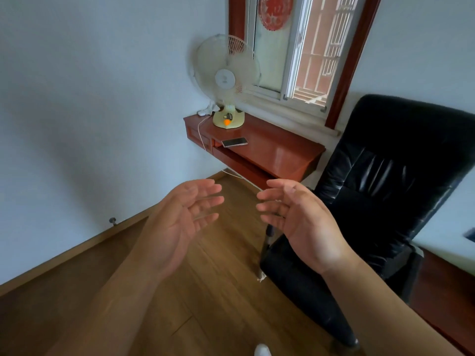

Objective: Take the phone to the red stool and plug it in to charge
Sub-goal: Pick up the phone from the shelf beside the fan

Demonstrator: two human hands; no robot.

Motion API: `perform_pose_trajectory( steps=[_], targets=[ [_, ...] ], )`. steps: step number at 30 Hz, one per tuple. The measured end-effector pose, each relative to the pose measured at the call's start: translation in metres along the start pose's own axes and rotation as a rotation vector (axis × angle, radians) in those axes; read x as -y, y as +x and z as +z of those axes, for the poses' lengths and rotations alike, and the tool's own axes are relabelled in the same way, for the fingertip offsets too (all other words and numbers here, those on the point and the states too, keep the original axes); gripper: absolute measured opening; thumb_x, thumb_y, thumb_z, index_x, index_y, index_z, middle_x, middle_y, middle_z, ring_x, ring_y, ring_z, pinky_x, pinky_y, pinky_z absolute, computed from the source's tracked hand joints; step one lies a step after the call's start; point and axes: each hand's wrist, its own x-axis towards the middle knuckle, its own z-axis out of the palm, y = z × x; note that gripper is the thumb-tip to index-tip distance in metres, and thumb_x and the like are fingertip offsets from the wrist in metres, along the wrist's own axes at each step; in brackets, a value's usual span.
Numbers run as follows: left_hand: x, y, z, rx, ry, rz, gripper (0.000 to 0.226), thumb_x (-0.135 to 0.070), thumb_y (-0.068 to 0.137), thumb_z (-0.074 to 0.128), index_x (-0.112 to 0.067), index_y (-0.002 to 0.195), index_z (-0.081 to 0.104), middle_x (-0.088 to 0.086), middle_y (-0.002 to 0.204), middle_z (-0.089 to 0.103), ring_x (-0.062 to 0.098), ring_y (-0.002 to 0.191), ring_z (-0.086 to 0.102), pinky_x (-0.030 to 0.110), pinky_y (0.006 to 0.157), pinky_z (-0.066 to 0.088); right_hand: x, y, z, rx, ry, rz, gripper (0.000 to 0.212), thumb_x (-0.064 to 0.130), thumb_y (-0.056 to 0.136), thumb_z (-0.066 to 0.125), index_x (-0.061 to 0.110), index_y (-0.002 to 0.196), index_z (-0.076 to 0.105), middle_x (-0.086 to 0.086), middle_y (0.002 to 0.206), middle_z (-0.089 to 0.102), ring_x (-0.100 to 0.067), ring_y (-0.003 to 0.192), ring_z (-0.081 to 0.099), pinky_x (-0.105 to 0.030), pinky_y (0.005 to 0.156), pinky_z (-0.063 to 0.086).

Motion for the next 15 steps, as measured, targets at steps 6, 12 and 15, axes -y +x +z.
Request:
perform_pose_trajectory(
  steps=[6,12,15],
  targets=[
    [0.012,0.114,0.022,-0.063,0.017,-0.03,0.035,-0.039,0.087,0.051,-0.018,0.108,0.069,0.005,0.115,0.074,0.026,0.112,0.068,0.041,0.09,0.053,0.01,0.11,-0.046,0.037,0.021,0.026,0.041,0.041,0.083,0.063,0.014,0.113,0.069,-0.011,0.106,0.072,-0.028,0.095,0.067,-0.039,0.081,0.053],
    [0.021,0.194,0.026,-0.106,-0.007,-0.039,0.033,-0.036,0.086,0.053,-0.018,0.106,0.071,0.007,0.115,0.074,0.028,0.111,0.068,0.042,0.089,0.052,0.013,0.197,-0.074,0.051,0.025,0.065,0.03,0.032,0.089,0.056,0.015,0.109,0.071,-0.011,0.103,0.073,-0.027,0.093,0.067,-0.037,0.079,0.052],
    [0.028,0.223,0.015,-0.143,-0.034,-0.041,0.032,-0.035,0.086,0.053,-0.017,0.105,0.072,0.008,0.114,0.074,0.027,0.11,0.068,0.042,0.088,0.052,0.004,0.231,-0.075,0.053,0.018,0.115,0.029,0.03,0.088,0.054,0.015,0.105,0.072,-0.011,0.1,0.074,-0.027,0.09,0.068,-0.037,0.077,0.053]
  ],
)
